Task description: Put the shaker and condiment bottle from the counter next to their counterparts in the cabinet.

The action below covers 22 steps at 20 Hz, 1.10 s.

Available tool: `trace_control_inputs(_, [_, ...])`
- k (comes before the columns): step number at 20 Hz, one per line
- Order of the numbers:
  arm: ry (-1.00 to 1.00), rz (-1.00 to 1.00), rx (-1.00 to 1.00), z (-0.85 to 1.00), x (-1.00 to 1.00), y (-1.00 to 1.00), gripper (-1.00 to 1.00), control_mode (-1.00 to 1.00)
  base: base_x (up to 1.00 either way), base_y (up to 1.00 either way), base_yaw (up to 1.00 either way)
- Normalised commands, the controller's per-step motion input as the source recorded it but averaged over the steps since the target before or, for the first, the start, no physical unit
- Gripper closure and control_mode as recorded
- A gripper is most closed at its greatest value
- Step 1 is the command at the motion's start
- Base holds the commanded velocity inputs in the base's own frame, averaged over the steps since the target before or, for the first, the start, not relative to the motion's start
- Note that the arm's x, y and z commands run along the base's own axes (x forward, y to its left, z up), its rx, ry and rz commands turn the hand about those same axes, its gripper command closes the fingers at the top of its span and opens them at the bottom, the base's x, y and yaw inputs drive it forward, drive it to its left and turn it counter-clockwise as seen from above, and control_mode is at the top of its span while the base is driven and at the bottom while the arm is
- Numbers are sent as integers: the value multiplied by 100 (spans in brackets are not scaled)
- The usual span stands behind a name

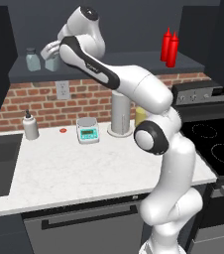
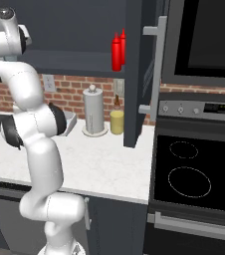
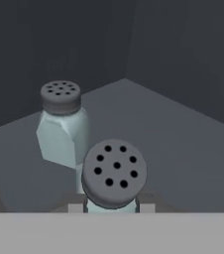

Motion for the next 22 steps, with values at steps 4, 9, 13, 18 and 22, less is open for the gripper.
trace_control_inputs(4, [3, 0, 0, -2, 8, 8, 100, -100, 0, 0, 0])
trace_control_inputs(9, [1, 0, 0, -11, 7, 1, 100, -100, 0, 0, 0])
trace_control_inputs(13, [0, 0, 0, -12, 12, 0, 100, -100, 0, 0, 0])
trace_control_inputs(18, [0, 0, 0, -5, 8, 0, -100, -100, 0, 0, 0])
trace_control_inputs(22, [0, 0, 0, -2, 1, 1, -100, -100, 0, 0, 0])
